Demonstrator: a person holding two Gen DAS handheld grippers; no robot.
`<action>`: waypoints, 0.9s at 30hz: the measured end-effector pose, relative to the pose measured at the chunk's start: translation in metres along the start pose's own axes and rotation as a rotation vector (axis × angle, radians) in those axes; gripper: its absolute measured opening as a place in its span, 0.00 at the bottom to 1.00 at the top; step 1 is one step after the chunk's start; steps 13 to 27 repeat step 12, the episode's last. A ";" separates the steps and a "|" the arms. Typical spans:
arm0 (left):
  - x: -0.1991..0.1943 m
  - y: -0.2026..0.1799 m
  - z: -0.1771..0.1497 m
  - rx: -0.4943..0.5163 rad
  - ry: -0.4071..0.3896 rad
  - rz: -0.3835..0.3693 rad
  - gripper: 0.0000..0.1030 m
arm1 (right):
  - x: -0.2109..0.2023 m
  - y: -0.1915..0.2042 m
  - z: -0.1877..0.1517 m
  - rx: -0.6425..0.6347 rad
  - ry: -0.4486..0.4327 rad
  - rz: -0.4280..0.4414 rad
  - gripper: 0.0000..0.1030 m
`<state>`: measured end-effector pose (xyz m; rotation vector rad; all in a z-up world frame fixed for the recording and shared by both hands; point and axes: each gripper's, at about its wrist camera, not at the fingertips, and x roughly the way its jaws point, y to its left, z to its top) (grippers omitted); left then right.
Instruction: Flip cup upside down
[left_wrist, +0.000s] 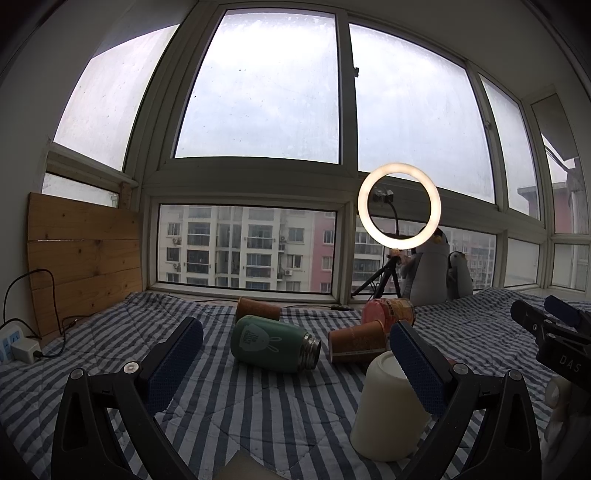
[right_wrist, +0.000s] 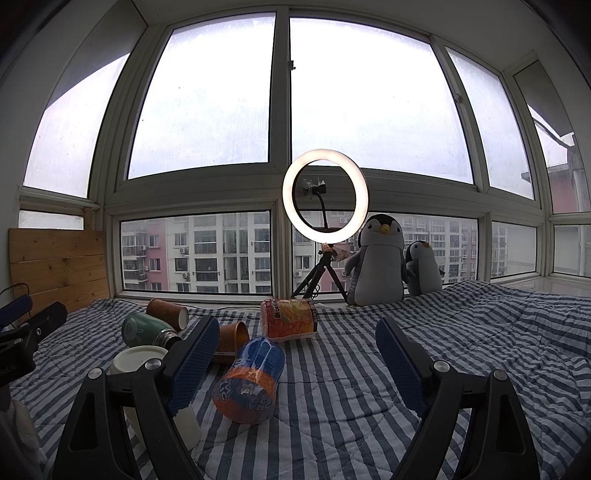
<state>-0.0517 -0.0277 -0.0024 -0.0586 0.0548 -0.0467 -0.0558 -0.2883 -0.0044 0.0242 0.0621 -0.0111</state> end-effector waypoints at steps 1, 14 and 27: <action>0.000 0.000 0.000 0.000 0.001 0.001 1.00 | 0.000 0.000 0.000 0.000 0.000 0.000 0.81; 0.000 -0.001 0.001 -0.002 0.004 0.001 1.00 | 0.000 0.001 0.000 0.000 -0.007 -0.001 0.81; 0.000 -0.001 0.001 -0.002 0.004 0.001 1.00 | 0.000 0.001 0.000 0.000 -0.007 -0.001 0.81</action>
